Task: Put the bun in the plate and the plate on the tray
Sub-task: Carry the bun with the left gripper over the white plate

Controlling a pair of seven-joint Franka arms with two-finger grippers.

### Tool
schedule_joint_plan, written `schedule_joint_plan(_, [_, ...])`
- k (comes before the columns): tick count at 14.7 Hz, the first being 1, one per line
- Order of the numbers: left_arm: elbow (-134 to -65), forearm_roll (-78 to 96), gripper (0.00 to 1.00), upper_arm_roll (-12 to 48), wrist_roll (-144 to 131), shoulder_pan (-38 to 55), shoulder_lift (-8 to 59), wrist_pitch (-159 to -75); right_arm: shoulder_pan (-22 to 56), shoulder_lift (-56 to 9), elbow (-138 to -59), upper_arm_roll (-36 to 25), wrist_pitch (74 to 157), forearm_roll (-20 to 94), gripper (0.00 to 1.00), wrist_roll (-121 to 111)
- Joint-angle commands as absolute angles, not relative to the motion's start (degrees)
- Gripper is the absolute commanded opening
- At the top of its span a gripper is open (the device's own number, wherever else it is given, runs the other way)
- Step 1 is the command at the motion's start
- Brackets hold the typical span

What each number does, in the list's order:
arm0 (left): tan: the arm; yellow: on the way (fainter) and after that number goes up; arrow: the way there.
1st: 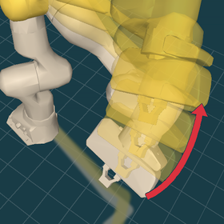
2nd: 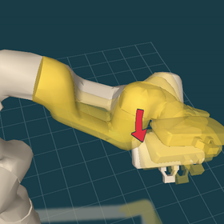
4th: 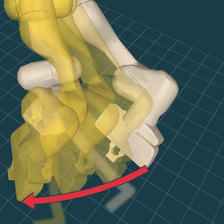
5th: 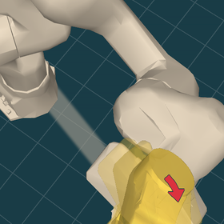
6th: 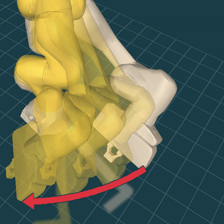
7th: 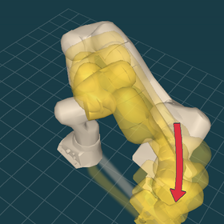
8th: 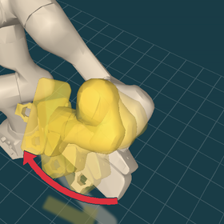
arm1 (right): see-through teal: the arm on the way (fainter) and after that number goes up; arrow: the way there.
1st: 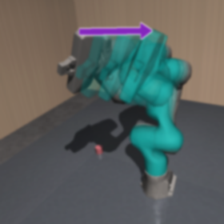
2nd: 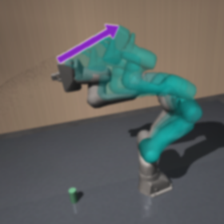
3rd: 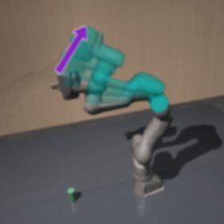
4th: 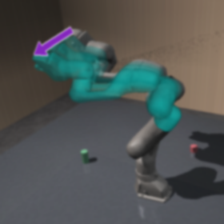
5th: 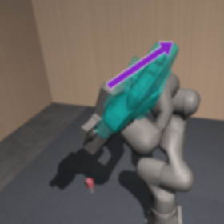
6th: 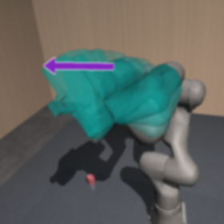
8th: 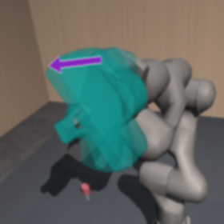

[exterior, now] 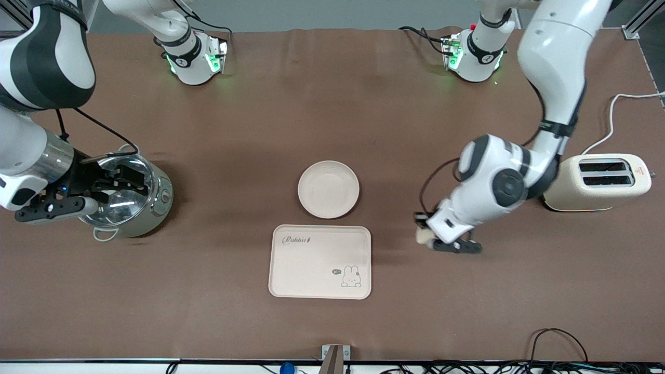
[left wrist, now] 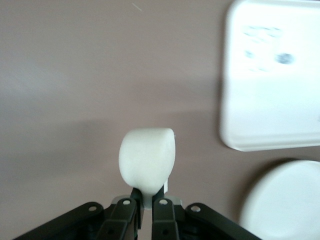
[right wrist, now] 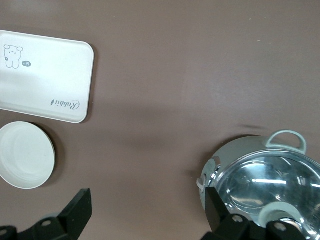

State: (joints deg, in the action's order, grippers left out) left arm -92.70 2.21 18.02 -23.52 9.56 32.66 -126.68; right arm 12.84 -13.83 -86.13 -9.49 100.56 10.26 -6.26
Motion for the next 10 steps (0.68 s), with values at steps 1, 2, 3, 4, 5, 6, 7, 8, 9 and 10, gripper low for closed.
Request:
schedule_joint_plan(1, [-92.29, 1.94, 0.0, 17.4, -41.24, 19.04, 33.48, -125.86, 13.62, -16.33, -86.13, -9.67, 101.86, 12.56, 1.0, -5.98])
schedule_joint_plan(2, [-92.29, 1.24, 0.0, 17.4, -46.53, 21.33, 34.62, -126.12, 14.49, -17.22, -86.22, -9.75, 102.74, 13.53, 1.0, -5.89])
schedule_joint_plan(3, [-92.37, 0.53, 0.0, 17.4, -51.72, 23.79, 35.15, -126.56, 14.94, -18.53, -86.22, -9.67, 103.27, 13.8, 1.0, -5.89])
schedule_joint_plan(4, [-92.37, -0.6, 0.0, 17.32, -56.2, 25.65, 36.29, -127.61, 15.72, -19.68, -86.22, -9.67, 103.79, 13.8, 1.0, -5.89])
schedule_joint_plan(5, [-92.63, -1.92, 0.01, 17.31, -60.17, 27.23, 37.26, -129.27, 16.95, -20.38, -86.22, -9.67, 104.41, 13.89, 1.0, -5.37])
schedule_joint_plan(6, [-92.81, -2.8, 0.03, 17.31, -63.69, 27.94, 38.57, -131.03, 18.01, -21.26, -86.22, -9.67, 104.94, 13.97, 1.0, -3.62])
schedule_joint_plan(7, [-92.9, -2.81, 0.07, 17.31, -65.9, 29.08, 39.63, -132.44, 19.24, -22.31, -86.22, -9.67, 105.29, 13.97, 1.0, -2.12])
schedule_joint_plan(8, [-92.81, -2.81, 0.17, 17.14, -67.57, 30.14, 40.6, -133.67, 20.9, -23.19, -86.31, -9.67, 105.73, 14.32, 1.0, -1.85])
schedule_joint_plan(9, [-92.64, -2.99, 0.33, 17.05, -68.89, 30.67, 41.39, -134.03, 21.96, -24.07, -86.4, -9.67, 106.52, 15.11, 1.0, -1.76])
schedule_joint_plan(10, [-92.55, -2.99, 0.63, 17.05, -68.82, 30.67, 41.57, -134.12, 22.67, -25.13, -86.66, -9.67, 108.0, 15.9, 1.0, -1.24])
